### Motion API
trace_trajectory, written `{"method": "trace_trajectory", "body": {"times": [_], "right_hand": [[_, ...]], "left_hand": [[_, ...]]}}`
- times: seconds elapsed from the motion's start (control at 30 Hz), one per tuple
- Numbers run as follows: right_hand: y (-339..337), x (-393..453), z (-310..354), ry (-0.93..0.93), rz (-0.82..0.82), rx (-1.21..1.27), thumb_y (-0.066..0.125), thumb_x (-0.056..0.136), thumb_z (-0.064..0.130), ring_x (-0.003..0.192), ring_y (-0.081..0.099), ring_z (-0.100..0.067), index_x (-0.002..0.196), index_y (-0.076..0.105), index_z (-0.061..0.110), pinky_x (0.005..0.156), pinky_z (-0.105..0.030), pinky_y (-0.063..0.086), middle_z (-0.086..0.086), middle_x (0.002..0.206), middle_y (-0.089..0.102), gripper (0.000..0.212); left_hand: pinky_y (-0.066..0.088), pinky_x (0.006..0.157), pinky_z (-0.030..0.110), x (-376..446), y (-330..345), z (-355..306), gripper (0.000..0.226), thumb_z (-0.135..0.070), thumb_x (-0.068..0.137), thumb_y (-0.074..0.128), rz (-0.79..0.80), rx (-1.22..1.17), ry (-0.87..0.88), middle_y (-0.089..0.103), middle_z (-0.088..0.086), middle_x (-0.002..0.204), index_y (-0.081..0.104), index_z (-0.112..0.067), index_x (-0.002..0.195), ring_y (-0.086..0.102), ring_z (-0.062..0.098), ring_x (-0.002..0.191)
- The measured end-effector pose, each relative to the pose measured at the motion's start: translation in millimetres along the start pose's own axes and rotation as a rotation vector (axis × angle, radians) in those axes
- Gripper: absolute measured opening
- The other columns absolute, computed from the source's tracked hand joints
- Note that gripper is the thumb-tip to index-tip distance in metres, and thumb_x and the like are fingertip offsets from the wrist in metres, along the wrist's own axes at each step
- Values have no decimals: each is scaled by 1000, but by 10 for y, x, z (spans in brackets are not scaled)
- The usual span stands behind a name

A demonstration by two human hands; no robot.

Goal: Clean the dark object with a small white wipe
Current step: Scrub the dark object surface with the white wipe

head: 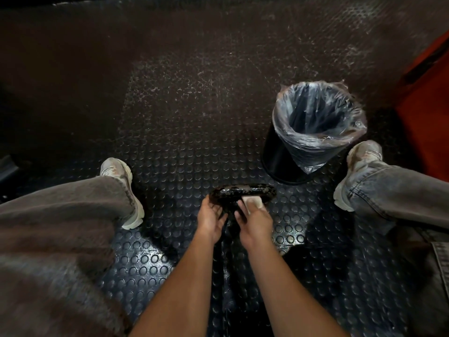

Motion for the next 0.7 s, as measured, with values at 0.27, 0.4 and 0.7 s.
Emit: {"method": "trace_trajectory", "body": {"times": [0.27,0.4,0.7], "right_hand": [[16,90,131,112,32,199,50,103,5,100,67,-21,118,58,8,83,-37,54,-12,116,65,18],[3,64,191,172,-3,385,48,103,5,102,63,-23,108,54,7,87,-38,53,-14,121,58,9],[55,-12,-26,-49,7,-125,51,103,9,95,71,-17,118,66,12,75,-32,54,-6,105,74,21]], "left_hand": [[38,116,44,-3,3,2,45,-42,106,39,-10,-15,2,68,6,128,61,-15,133,58,20,125],[35,118,45,3,14,9,46,-42,106,38,-16,-21,3,64,6,134,58,-15,136,53,20,130],[41,114,44,60,-26,39,46,-43,104,41,-10,4,-2,72,5,121,63,-13,132,61,22,124]]}}
Point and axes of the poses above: each hand's wrist, its own x-axis towards the middle knuckle, its own y-axis out of the palm, z = x × y, the point moved 1 cm from there along x, towards the middle knuckle
